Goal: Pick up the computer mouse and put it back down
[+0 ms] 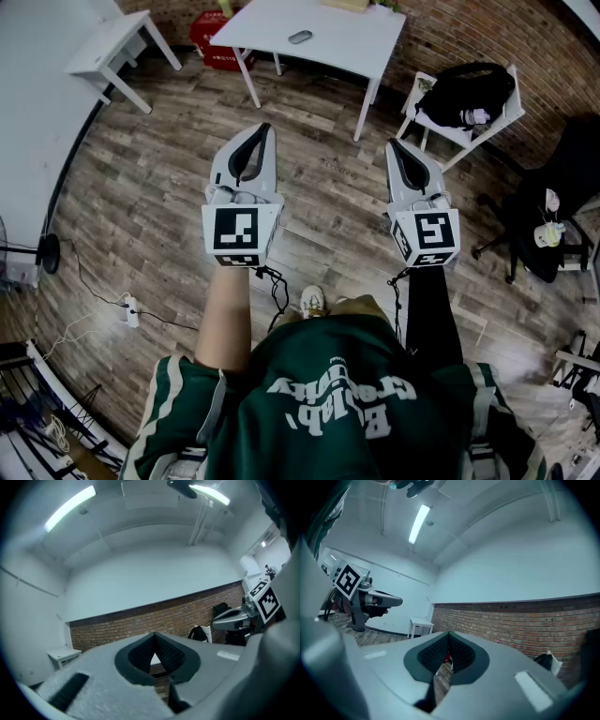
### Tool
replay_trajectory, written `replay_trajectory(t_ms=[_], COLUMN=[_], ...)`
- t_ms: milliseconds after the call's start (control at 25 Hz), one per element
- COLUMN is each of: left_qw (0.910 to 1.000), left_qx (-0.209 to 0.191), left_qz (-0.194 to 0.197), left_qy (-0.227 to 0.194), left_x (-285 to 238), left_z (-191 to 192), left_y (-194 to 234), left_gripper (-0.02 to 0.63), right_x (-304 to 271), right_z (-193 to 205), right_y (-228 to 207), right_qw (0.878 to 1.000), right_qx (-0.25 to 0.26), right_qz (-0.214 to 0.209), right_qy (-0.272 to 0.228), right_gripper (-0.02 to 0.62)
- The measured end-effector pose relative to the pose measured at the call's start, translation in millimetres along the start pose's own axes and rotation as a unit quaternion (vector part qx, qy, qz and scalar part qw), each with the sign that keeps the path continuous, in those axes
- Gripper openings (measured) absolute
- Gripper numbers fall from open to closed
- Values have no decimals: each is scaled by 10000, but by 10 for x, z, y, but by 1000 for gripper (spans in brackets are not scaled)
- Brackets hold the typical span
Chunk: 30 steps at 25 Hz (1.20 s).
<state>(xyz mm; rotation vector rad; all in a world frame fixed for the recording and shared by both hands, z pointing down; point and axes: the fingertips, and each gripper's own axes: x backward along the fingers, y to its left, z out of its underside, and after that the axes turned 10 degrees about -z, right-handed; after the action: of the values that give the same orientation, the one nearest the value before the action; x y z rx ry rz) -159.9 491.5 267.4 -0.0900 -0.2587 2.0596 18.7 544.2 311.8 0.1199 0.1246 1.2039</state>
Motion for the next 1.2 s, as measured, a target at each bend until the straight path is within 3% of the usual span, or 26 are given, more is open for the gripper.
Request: replay_trajectory(t_ms=[760, 880, 1200], left_qw=[9999, 9999, 9999], left_qx=[17, 22, -18], left_qz=[-61, -65, 10], left_qy=[-82, -79, -141], left_x=[165, 214, 300], left_z=[-79, -59, -10], left_y=[102, 155, 196], left_gripper=[8, 6, 6], right_x=[-42, -74, 20], right_z=[-145, -162, -78], right_y=[182, 280, 448], right_qw=[9999, 9998, 9999], right_qx=[151, 142, 93], right_qz=[-32, -99, -127], right_qy=[-18, -61, -66], right_gripper=[17, 115, 129])
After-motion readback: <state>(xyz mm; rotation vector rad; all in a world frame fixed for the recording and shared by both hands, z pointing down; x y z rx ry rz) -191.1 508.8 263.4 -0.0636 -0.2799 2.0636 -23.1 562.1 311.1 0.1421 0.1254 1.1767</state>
